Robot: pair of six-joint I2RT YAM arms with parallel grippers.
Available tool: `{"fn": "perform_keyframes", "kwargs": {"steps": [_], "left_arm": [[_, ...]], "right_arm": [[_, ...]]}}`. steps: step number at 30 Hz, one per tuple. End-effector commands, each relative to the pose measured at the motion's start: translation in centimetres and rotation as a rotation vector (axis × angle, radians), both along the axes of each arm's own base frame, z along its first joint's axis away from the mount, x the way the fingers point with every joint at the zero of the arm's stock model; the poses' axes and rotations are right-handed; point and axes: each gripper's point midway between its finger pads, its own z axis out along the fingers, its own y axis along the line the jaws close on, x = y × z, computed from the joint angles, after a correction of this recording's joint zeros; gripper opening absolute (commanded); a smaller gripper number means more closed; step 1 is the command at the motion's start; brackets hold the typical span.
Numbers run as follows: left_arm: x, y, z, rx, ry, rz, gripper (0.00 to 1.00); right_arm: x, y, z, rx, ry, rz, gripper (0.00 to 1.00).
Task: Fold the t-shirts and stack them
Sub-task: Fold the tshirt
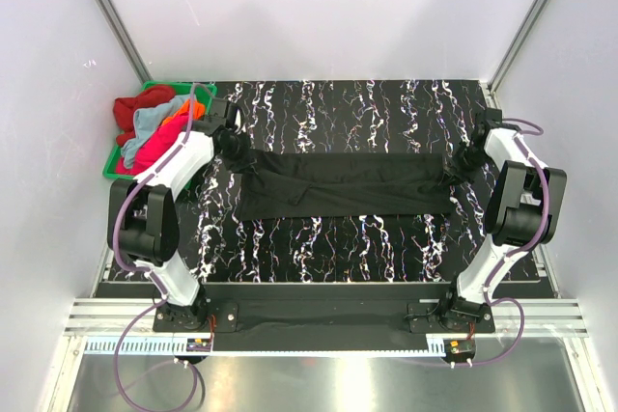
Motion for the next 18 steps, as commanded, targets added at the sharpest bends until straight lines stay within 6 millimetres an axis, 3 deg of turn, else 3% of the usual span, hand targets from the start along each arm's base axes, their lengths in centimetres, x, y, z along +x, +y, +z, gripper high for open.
{"fn": "perform_keyframes", "kwargs": {"steps": [1,11,18], "left_arm": [[1.2,0.4,1.6,0.000,-0.064,0.026,0.00],[2.0,1.0,0.8,0.009,-0.044,0.049,0.00],[2.0,0.7,-0.7,0.007,-0.002,0.040,0.01]], "right_arm": [[1.4,-0.5,1.0,-0.012,-0.032,0.001,0.00],[3.2,-1.0,0.4,-0.017,-0.034,0.003,0.00],[5.0,-1.8,-0.8,-0.034,-0.023,-0.005,0.12]]}}
